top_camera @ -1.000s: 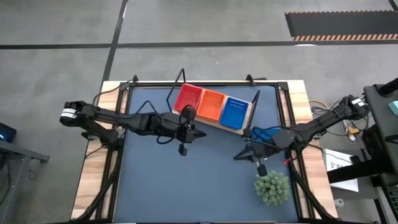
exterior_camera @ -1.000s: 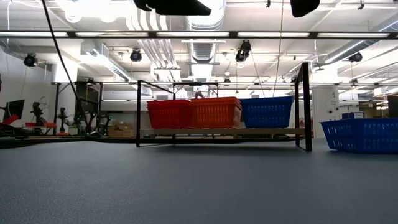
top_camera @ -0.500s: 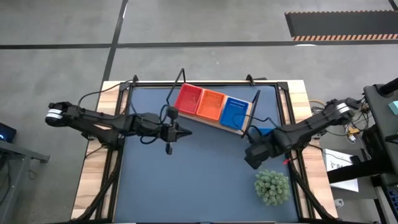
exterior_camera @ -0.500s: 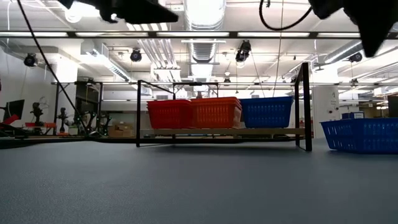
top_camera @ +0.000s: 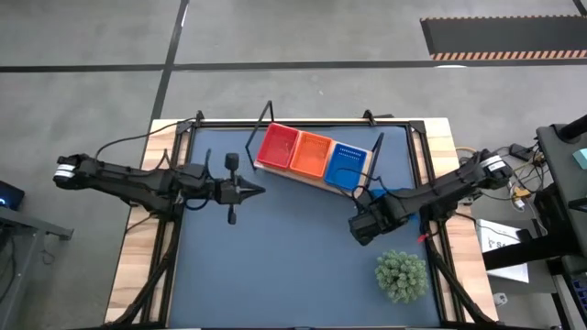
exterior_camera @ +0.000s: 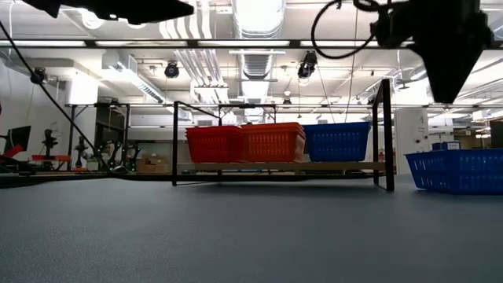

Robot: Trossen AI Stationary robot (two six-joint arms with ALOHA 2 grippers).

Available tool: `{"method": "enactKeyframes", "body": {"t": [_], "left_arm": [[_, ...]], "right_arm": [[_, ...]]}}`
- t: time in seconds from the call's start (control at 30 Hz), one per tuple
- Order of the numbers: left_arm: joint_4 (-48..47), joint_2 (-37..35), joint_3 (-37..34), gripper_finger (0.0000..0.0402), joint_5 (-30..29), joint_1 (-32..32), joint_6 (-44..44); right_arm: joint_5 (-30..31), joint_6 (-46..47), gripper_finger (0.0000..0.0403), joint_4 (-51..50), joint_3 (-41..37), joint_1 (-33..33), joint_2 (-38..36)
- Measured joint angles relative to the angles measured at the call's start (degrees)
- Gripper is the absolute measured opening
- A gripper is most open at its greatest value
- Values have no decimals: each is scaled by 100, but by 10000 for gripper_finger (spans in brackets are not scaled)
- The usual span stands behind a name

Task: Stack baskets on shelf by color
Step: Stack the blue bin on top of the blue bins on the shelf

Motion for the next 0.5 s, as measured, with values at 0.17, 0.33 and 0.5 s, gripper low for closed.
{"method": "enactKeyframes", "body": {"t": [0.17, 0.33, 0.5], "left_arm": [[6, -312, -175, 1, 0, 0, -81], [-5, -527, -296, 1, 0, 0, -83], [0, -565, -304, 1, 0, 0, -83]], "right_arm": [[33, 144, 176, 454, -526, -96, -65], [195, 227, 179, 1053, -1191, -175, -65], [336, 403, 180, 1678, -1714, -305, -60]]}}
